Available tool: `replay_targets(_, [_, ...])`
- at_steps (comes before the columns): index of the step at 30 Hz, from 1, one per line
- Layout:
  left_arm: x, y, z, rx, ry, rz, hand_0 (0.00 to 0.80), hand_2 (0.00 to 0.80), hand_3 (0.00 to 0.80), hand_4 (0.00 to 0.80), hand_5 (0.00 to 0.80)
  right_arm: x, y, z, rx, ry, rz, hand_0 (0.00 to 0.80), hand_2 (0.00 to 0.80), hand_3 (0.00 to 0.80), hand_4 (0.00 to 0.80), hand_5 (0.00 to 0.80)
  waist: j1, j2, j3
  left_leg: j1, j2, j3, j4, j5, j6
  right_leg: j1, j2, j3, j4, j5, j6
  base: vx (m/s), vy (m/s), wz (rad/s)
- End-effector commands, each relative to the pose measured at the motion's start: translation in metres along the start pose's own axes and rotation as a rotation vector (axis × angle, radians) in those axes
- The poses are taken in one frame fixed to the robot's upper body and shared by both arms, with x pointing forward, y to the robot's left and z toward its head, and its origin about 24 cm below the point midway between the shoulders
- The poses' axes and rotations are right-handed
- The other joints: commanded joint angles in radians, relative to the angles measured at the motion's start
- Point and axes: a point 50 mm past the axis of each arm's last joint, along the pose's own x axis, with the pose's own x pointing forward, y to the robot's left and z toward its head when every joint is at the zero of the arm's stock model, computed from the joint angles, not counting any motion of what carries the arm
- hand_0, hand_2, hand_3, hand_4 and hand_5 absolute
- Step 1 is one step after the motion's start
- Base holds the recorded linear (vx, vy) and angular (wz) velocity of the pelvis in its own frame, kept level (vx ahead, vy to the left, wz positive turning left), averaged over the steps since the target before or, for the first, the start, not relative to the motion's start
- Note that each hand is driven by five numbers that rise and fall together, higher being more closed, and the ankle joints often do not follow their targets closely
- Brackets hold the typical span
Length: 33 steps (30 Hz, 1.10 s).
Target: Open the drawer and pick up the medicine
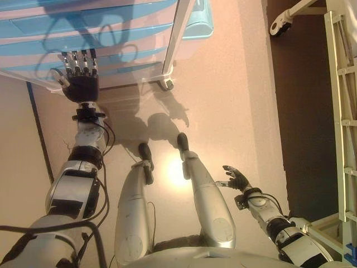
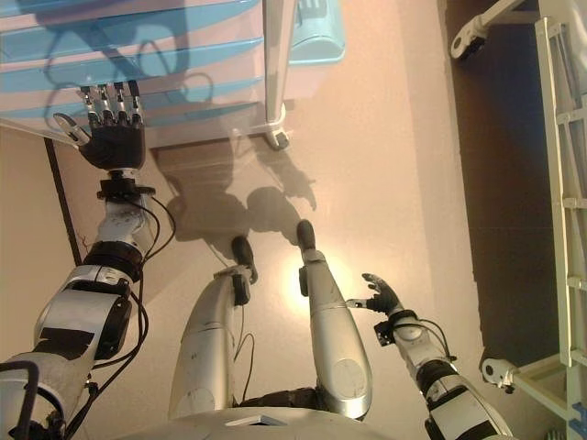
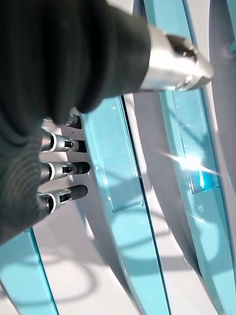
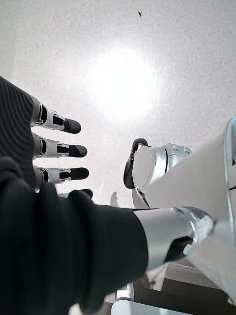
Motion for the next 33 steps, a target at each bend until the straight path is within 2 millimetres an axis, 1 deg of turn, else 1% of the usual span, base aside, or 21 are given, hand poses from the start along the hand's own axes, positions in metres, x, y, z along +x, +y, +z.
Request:
replay_targets(1, [0.072, -0.103, 0.017, 0.014, -0.129, -0.578, 0.0, 0.0, 0.0, 0.0, 0.0, -0.015, -0.003, -0.028, -0.021, 0.065, 0.004, 0.0, 0.0, 0.0, 0.0, 0.0, 0.026, 0.04, -0.028, 0.057, -0.055, -0.007, 0.005, -0.107, 0.002, 0.067, 0.024, -0.04, -0.067, 0.034, -0.028, 0.0, 0.0, 0.0])
replay_targets(2, [0.074, -0.107, 0.018, 0.016, -0.134, -0.586, 0.0, 0.0, 0.0, 0.0, 0.0, -0.015, -0.003, -0.029, -0.024, 0.069, 0.005, 0.0, 0.0, 0.0, 0.0, 0.0, 0.028, 0.042, -0.03, 0.061, -0.055, -0.008, 0.0, -0.103, 0.002, 0.073, 0.022, -0.041, -0.07, 0.032, -0.027, 0.0, 0.0, 0.0])
replay_targets(3, [0.075, -0.109, 0.019, 0.016, -0.136, -0.59, 0.251, 0.251, 0.251, 0.251, 0.251, -0.016, -0.003, -0.03, -0.024, 0.071, 0.006, 0.0, 0.0, 0.0, 0.0, 0.0, 0.029, 0.043, -0.032, 0.066, -0.056, -0.008, -0.004, -0.101, 0.002, 0.078, 0.021, -0.043, -0.072, 0.032, -0.027, 0.0, 0.0, 0.0])
replay_targets(5, [0.076, -0.111, 0.02, 0.015, -0.139, -0.59, 0.605, 0.605, 0.605, 0.605, 0.605, -0.016, -0.003, -0.03, -0.026, 0.071, 0.007, 0.0, 0.0, 0.0, 0.0, 0.0, 0.031, 0.043, -0.034, 0.071, -0.056, -0.01, -0.008, -0.098, 0.001, 0.087, 0.017, -0.045, -0.076, 0.029, -0.028, 0.004, -0.008, 0.05])
replay_targets(6, [0.076, -0.111, 0.02, 0.017, -0.141, -0.591, 0.8, 0.8, 0.8, 0.8, 0.8, -0.016, -0.003, -0.03, -0.025, 0.069, 0.004, 0.0, 0.0, 0.0, 0.0, 0.0, 0.034, 0.045, -0.035, 0.073, -0.059, -0.013, -0.01, -0.096, 0.0, 0.091, 0.017, -0.044, -0.078, 0.027, -0.029, 0.0, 0.0, 0.0])
replay_targets(11, [0.073, -0.107, 0.02, -0.004, -0.134, -0.572, 0.8, 0.8, 0.8, 0.8, 0.8, -0.015, -0.002, -0.027, -0.036, 0.056, 0.0, 0.0, 0.0, 0.0, 0.0, 0.0, 0.045, 0.051, -0.039, 0.089, -0.064, -0.027, -0.029, -0.085, -0.003, 0.112, 0.016, -0.049, -0.074, 0.009, -0.036, -0.025, -0.011, 0.01])
replay_targets(13, [0.067, -0.1, 0.018, -0.009, -0.121, -0.55, 0.8, 0.8, 0.8, 0.8, 0.8, -0.014, -0.001, -0.025, -0.054, 0.049, 0.001, 0.0, 0.0, 0.0, 0.0, 0.0, 0.056, 0.054, -0.041, 0.096, -0.064, -0.037, -0.041, -0.075, -0.006, 0.12, 0.015, -0.056, -0.065, -0.005, -0.041, -0.059, -0.032, 0.06])
replay_targets(14, [0.063, -0.096, 0.017, -0.019, -0.109, -0.536, 0.8, 0.8, 0.8, 0.8, 0.8, -0.014, -0.001, -0.024, -0.063, 0.044, -0.001, 0.0, 0.0, 0.0, 0.0, 0.0, 0.064, 0.056, -0.041, 0.101, -0.065, -0.043, -0.048, -0.07, -0.007, 0.125, 0.015, -0.062, -0.06, -0.012, -0.043, -0.069, -0.074, 0.12])
replay_targets(18, [0.032, -0.07, 0.007, -0.045, -0.041, -0.448, 0.8, 0.8, 0.8, 0.8, 0.8, -0.011, -0.003, -0.016, -0.07, 0.024, -0.03, 0.0, 0.0, 0.0, 0.0, 0.0, 0.102, 0.063, -0.043, 0.128, -0.073, -0.084, -0.092, -0.038, -0.021, 0.156, 0.009, -0.091, -0.047, -0.04, -0.051, -0.07, -0.088, 0.18])
replay_targets(19, [0.016, -0.061, 0.002, -0.069, -0.016, -0.418, 0.8, 0.8, 0.8, 0.8, 0.8, -0.01, -0.004, -0.014, -0.075, 0.02, -0.042, 0.0, 0.0, 0.0, 0.0, 0.0, 0.12, 0.067, -0.041, 0.141, -0.077, -0.1, -0.108, -0.027, -0.025, 0.17, 0.006, -0.102, -0.045, -0.049, -0.053, -0.081, -0.09, 0.26])
replay_targets(23, [-0.037, -0.038, -0.016, -0.102, 0.076, -0.338, 0.8, 0.8, 0.8, 0.8, 0.8, -0.009, -0.013, -0.008, -0.107, 0.01, -0.081, 0.0, 0.0, 0.0, 0.0, 0.0, 0.178, 0.086, -0.033, 0.168, -0.078, -0.154, -0.165, 0.018, -0.046, 0.205, -0.006, -0.152, -0.034, -0.084, -0.067, -0.101, -0.105, 0.34])
replay_targets(24, [-0.042, -0.036, -0.017, -0.108, 0.087, -0.327, 0.8, 0.8, 0.8, 0.8, 0.8, -0.008, -0.016, -0.007, -0.113, 0.01, -0.089, 0.0, 0.0, 0.0, 0.0, 0.0, 0.185, 0.09, -0.035, 0.168, -0.077, -0.16, -0.175, 0.03, -0.049, 0.208, -0.008, -0.16, -0.037, -0.082, -0.07, -0.093, -0.083, 0.48])
replay_targets(25, [-0.061, -0.03, -0.021, -0.124, 0.123, -0.298, 0.8, 0.8, 0.8, 0.8, 0.8, -0.008, -0.023, -0.006, -0.12, 0.014, -0.112, 0.0, 0.0, 0.0, 0.0, 0.0, 0.205, 0.102, -0.03, 0.179, -0.074, -0.172, -0.182, 0.035, -0.058, 0.222, -0.015, -0.183, -0.023, -0.105, -0.076, -0.088, -0.077, 0.55])
replay_targets(26, [-0.073, -0.026, -0.022, -0.128, 0.151, -0.271, 0.8, 0.8, 0.8, 0.8, 0.8, -0.008, -0.029, -0.005, -0.13, 0.017, -0.128, 0.0, 0.0, 0.0, 0.0, 0.0, 0.221, 0.111, -0.03, 0.185, -0.071, -0.182, -0.192, 0.045, -0.063, 0.231, -0.019, -0.199, -0.017, -0.115, -0.083, -0.088, -0.091, 0.53])
replay_targets(29, [-0.105, -0.016, -0.021, -0.136, 0.221, -0.19, 0.8, 0.8, 0.8, 0.8, 0.8, -0.009, -0.045, -0.003, -0.135, 0.025, -0.171, 0.0, 0.0, 0.0, 0.0, 0.0, 0.259, 0.13, -0.03, 0.201, -0.062, -0.208, -0.218, 0.074, -0.075, 0.251, -0.026, -0.238, -0.01, -0.124, -0.093, -0.074, -0.089, 0.59])
replay_targets(33, [-0.155, 0.004, -0.006, -0.124, 0.296, -0.014, 0.8, 0.8, 0.8, 0.8, 0.8, -0.011, -0.073, 0.001, -0.113, 0.041, -0.239, 0.0, 0.0, 0.0, 0.0, 0.0, 0.309, 0.154, -0.037, 0.234, -0.056, -0.239, -0.254, 0.097, -0.084, 0.287, -0.036, -0.284, -0.004, -0.14, -0.101, -0.048, -0.082, 0.45])
